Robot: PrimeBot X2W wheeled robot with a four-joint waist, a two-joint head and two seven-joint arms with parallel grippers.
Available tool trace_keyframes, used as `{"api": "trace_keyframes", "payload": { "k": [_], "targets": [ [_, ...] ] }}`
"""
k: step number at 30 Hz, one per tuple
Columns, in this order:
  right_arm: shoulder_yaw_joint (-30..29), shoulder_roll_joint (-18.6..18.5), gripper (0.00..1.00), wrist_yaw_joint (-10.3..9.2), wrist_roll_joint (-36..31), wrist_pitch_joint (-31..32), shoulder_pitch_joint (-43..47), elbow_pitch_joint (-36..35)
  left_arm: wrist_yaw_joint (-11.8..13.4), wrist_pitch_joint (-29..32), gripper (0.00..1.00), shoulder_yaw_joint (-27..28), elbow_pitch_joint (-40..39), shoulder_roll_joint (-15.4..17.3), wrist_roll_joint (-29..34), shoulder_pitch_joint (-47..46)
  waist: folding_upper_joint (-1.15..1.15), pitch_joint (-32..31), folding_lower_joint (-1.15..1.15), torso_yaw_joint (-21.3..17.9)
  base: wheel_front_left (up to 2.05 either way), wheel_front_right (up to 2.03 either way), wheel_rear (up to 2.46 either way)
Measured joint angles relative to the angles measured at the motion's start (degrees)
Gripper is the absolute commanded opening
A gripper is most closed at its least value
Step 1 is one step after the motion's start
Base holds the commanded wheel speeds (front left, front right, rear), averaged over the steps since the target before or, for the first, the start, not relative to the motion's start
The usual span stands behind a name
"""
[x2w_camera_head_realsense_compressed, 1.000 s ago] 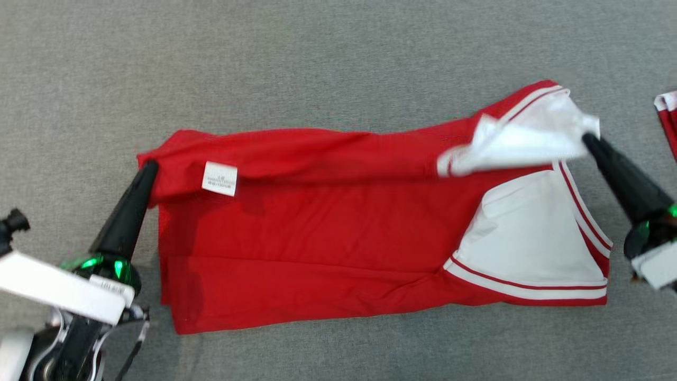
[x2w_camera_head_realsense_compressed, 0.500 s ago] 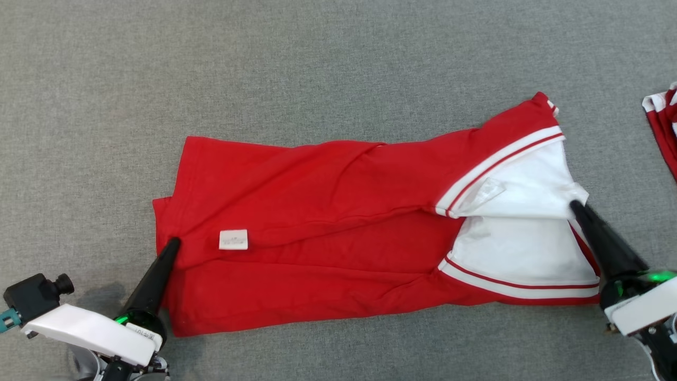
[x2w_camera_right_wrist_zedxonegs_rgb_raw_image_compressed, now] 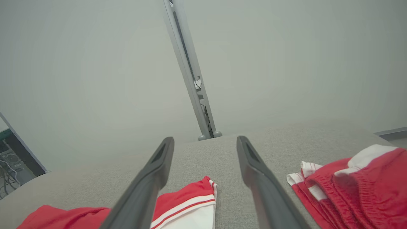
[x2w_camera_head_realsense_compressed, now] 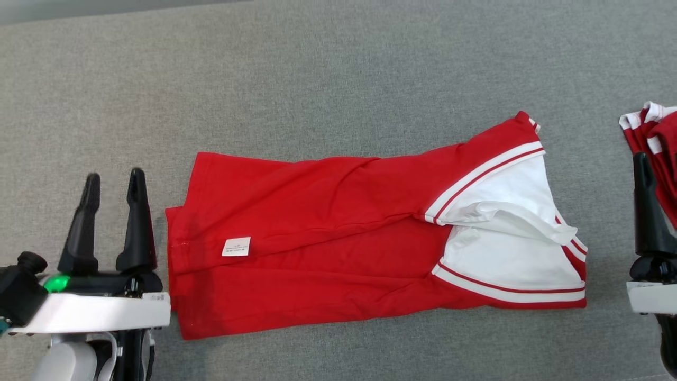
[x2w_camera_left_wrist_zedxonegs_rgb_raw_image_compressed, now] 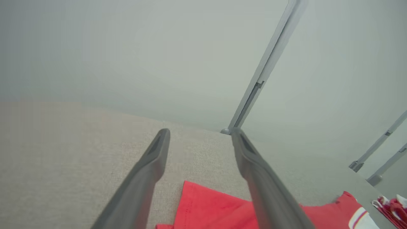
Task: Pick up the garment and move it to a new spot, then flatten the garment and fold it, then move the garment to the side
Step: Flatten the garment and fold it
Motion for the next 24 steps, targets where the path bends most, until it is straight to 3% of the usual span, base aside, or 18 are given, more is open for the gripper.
{"api": "trace_keyframes", "payload": {
  "k": [5,11,24],
  "targets": [
    [-2.40,3.93,1.00,0.00,-10.03,0.78,1.24,-1.83,1.53,-0.80,1.00,0.65,-2.03,-1.85,9.93,-1.78,0.00,-1.71,0.00,-0.01,0.00,0.00,0.00],
    [-2.64,6.64,1.00,0.00,-15.23,2.30,2.64,-1.29,1.47,-0.96,1.00,1.64,-1.89,-4.04,19.73,-0.92,0.00,-3.66,0.00,0.01,0.00,0.00,0.00],
    [-3.30,7.31,1.00,0.00,-17.39,3.92,3.13,0.40,-2.14,-0.96,1.00,3.33,2.34,-5.12,23.72,1.36,0.00,-5.35,0.00,1.60,0.00,0.00,0.00]
  ]
}}
